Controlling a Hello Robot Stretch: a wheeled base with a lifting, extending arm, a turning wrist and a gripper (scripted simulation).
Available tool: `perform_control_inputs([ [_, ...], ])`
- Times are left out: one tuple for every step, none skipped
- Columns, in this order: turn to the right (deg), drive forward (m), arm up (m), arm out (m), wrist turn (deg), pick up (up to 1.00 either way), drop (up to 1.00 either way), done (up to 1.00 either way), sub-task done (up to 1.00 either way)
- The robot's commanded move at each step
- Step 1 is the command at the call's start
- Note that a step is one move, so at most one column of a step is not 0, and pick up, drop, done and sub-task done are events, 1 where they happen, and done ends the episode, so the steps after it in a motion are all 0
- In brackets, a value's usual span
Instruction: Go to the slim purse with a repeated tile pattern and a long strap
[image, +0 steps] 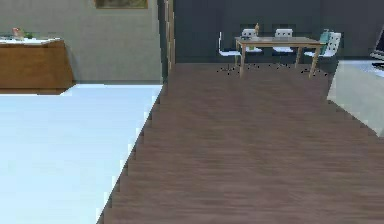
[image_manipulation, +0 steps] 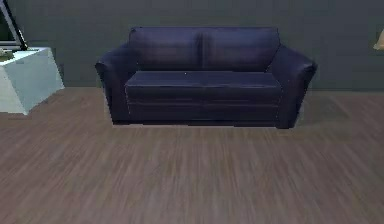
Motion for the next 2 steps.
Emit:
perform_control_inputs([
  [0.0, 1.0, 0.0, 0.0, 0.0, 0.0, 0.0, 0.0, 0.0],
  [0.0, 1.0, 0.0, 0.0, 0.0, 0.0, 0.0, 0.0, 0.0],
])
